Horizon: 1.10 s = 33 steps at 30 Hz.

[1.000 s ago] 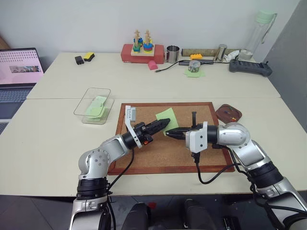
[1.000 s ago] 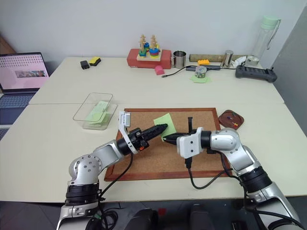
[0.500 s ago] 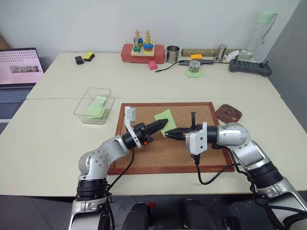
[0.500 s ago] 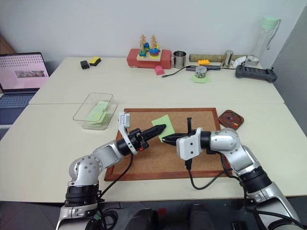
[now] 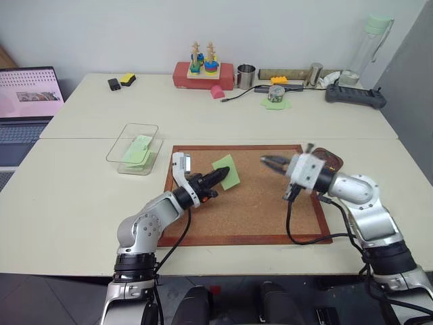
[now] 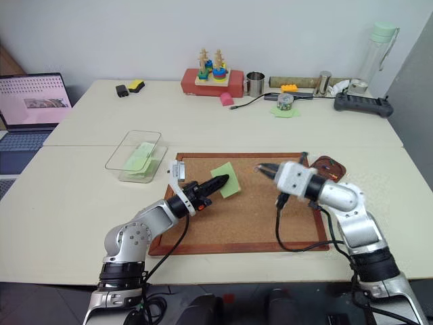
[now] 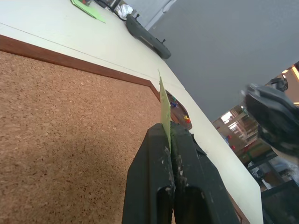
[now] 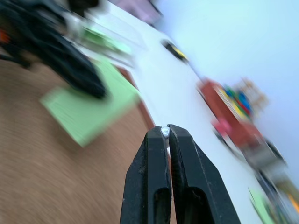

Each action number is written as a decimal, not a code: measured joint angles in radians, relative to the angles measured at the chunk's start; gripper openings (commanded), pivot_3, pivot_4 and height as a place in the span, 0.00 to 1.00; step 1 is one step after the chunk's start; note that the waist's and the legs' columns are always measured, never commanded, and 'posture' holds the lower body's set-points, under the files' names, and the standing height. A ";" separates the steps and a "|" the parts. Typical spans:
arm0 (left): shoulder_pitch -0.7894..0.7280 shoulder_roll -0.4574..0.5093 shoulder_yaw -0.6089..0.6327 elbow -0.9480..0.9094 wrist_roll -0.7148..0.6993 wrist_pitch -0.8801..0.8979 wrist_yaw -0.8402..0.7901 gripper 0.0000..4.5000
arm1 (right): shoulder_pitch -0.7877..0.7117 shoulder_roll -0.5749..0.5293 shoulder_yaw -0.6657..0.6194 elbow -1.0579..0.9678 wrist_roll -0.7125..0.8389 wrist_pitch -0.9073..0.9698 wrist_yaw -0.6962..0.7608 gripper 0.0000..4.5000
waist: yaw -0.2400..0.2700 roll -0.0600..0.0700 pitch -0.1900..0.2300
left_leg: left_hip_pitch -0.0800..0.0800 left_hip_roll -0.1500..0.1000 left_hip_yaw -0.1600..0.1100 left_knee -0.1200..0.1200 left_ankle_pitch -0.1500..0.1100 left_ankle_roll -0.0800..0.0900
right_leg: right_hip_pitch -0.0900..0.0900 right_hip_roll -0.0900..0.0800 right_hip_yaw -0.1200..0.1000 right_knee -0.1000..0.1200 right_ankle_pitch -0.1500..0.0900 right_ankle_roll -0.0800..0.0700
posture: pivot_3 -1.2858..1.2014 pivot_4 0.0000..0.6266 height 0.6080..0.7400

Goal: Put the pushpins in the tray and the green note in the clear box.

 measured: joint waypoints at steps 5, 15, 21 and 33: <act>-0.009 0.014 0.020 -0.032 -0.006 -0.001 0.013 0.01 | 0.005 0.003 -0.148 0.080 -0.005 0.219 -0.175 0.00 | -0.001 0.000 0.000 | 0.000 0.000 0.003 -0.001 0.000 0.000 | 0.000 0.000 0.000 0.000 0.000 0.000 | 0.52 0.24 1.00; -0.011 0.032 0.019 -0.067 -0.006 0.000 0.012 0.00 | -0.018 0.051 -0.192 0.240 0.046 0.442 -0.250 0.10 | -0.006 0.000 0.000 | 0.000 0.000 0.005 0.000 0.000 0.000 | 0.000 0.000 0.000 0.000 0.000 0.000 | 0.52 0.24 1.00; -0.011 0.040 0.018 -0.070 -0.005 -0.009 0.012 0.00 | -0.044 0.052 -0.192 0.263 0.073 0.458 -0.258 0.38 | -0.007 0.000 0.000 | 0.000 0.000 0.005 0.000 0.000 0.000 | 0.000 0.001 0.000 0.000 0.000 0.000 | 0.52 0.24 1.00; -0.025 0.093 0.027 -0.080 -0.003 -0.021 0.013 0.00 | -0.052 0.026 -0.193 0.170 0.157 0.459 -0.177 0.79 | -0.009 0.000 0.000 | 0.000 0.000 0.004 -0.001 0.000 0.000 | 0.000 0.001 -0.001 0.000 0.000 0.000 | 0.52 0.24 1.00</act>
